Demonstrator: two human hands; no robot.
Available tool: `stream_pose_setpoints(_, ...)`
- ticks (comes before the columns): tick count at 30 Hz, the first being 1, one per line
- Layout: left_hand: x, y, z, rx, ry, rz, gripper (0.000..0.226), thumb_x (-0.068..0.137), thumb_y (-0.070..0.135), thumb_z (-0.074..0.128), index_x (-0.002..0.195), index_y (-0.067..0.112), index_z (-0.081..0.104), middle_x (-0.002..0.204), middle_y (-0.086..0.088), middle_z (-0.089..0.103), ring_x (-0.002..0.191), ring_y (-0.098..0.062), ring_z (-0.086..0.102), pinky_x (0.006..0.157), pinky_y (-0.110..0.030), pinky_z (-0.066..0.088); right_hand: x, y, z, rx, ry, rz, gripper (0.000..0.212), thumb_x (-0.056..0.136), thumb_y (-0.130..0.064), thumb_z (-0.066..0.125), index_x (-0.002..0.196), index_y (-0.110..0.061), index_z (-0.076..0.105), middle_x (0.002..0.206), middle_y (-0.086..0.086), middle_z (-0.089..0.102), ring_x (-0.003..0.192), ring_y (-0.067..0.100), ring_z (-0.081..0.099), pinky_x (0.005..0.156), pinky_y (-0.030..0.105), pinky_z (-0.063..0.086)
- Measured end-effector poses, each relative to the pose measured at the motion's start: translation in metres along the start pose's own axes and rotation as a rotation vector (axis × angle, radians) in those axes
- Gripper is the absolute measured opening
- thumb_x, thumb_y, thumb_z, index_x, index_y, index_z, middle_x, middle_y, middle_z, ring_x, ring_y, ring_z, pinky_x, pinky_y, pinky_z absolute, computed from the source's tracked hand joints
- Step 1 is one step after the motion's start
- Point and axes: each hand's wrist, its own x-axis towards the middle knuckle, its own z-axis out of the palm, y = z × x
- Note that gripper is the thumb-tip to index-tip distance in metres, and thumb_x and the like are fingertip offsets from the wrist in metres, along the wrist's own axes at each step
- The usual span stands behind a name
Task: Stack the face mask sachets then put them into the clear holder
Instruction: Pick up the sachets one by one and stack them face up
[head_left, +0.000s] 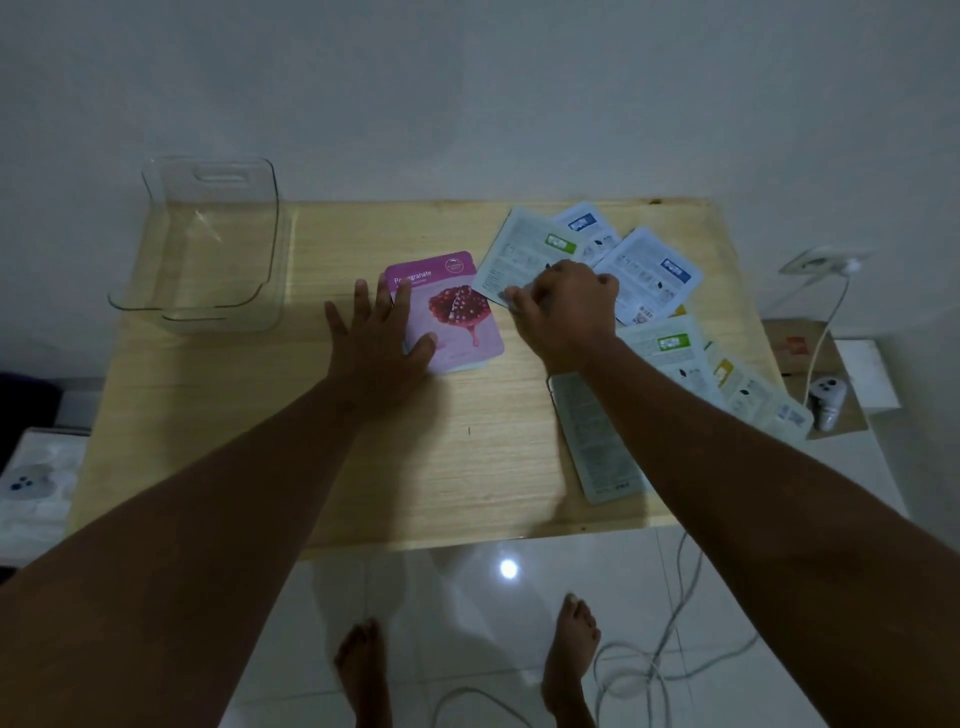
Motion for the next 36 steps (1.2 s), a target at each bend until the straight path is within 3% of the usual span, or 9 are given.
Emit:
stream_pose_setpoints(4,0.001,-0.005,0.004,-0.043,0.016,-0.006,0.087,0.092,0.06,0.034,0.155,0.012,-0.001,0.165,-0.011,0.006,0.151,-0.034,-0.002,0.116,-0.06,-0.006,0.008,-0.008,-0.008,0.033,-0.094,0.348,0.073,0.07,-0.06,0.075,0.123,-0.019,0.046,0.124,0.011,0.051,0.12,0.032,0.047,0.098,0.054,0.039)
stream_pose_setpoints(8,0.001,-0.008,0.004,-0.06,0.012,0.01,0.086,0.094,0.056,0.036,0.155,0.008,-0.002,0.164,-0.016,0.001,0.151,-0.034,-0.005,0.118,-0.056,-0.005,0.026,-0.014,-0.021,0.333,-0.279,0.485,0.095,0.064,-0.026,0.091,0.138,-0.016,0.032,0.134,0.017,0.039,0.123,0.036,0.047,0.1,0.049,0.047)
stream_pose_setpoints(12,0.001,-0.011,0.003,-0.078,-0.001,0.009,0.085,0.093,0.052,0.036,0.155,0.009,-0.003,0.163,-0.02,-0.004,0.151,-0.034,-0.008,0.119,-0.053,-0.005,0.035,-0.017,-0.019,0.419,-0.292,0.545,0.103,0.056,-0.022,0.095,0.137,-0.011,0.033,0.134,0.014,0.043,0.12,0.028,0.05,0.095,0.04,0.049)
stream_pose_setpoints(16,0.004,-0.013,0.0,-0.102,-0.026,-0.002,0.084,0.092,0.049,0.036,0.155,0.008,-0.001,0.164,-0.017,-0.001,0.151,-0.032,-0.005,0.12,-0.053,-0.003,0.034,-0.007,-0.012,0.379,-0.284,0.508,0.052,0.07,-0.015,0.083,0.113,0.002,0.059,0.106,0.012,0.066,0.098,0.024,0.065,0.061,0.027,0.05)
stream_pose_setpoints(19,0.003,-0.013,0.001,-0.106,-0.02,0.007,0.082,0.095,0.047,0.039,0.155,0.009,-0.001,0.164,-0.015,0.0,0.151,-0.032,-0.005,0.12,-0.052,-0.002,0.025,-0.009,-0.016,0.52,-0.215,0.483,0.026,0.07,-0.002,0.07,0.095,0.005,0.071,0.092,0.015,0.072,0.089,0.03,0.07,0.071,0.039,0.061)
stream_pose_setpoints(23,0.005,-0.013,-0.001,-0.101,-0.032,0.003,0.082,0.093,0.048,0.038,0.155,0.009,0.001,0.164,-0.014,0.0,0.151,-0.034,-0.004,0.119,-0.054,-0.001,0.021,-0.031,-0.039,0.638,-0.081,0.302,0.031,0.078,-0.009,0.061,0.107,-0.004,0.073,0.102,0.01,0.073,0.093,0.022,0.069,0.082,0.041,0.06)
stream_pose_setpoints(27,0.005,-0.011,-0.003,-0.101,-0.034,0.006,0.082,0.094,0.048,0.039,0.155,0.008,0.001,0.164,-0.015,0.001,0.151,-0.034,-0.004,0.119,-0.055,-0.001,0.024,-0.062,-0.057,0.443,-0.05,0.102,0.033,0.088,-0.015,0.062,0.118,-0.007,0.071,0.105,0.009,0.074,0.087,0.015,0.064,0.086,0.027,0.05)
stream_pose_setpoints(33,0.004,-0.009,-0.004,-0.066,-0.032,0.0,0.082,0.093,0.047,0.04,0.155,0.007,0.005,0.164,-0.015,0.003,0.151,-0.035,0.0,0.118,-0.056,0.003,0.001,-0.108,-0.023,0.284,-0.345,-0.067,0.029,0.085,-0.034,0.069,0.083,-0.005,0.07,0.078,0.008,0.063,0.084,0.026,0.063,0.071,0.025,0.04)
stream_pose_setpoints(36,0.004,-0.012,-0.004,-0.064,-0.034,0.016,0.079,0.095,0.044,0.042,0.155,0.007,0.005,0.164,-0.015,0.004,0.151,-0.035,0.001,0.118,-0.057,0.005,-0.007,-0.106,-0.017,0.321,-0.306,-0.094,0.031,0.092,-0.025,0.059,0.117,-0.008,0.069,0.116,0.015,0.068,0.11,0.03,0.061,0.093,0.037,0.049)
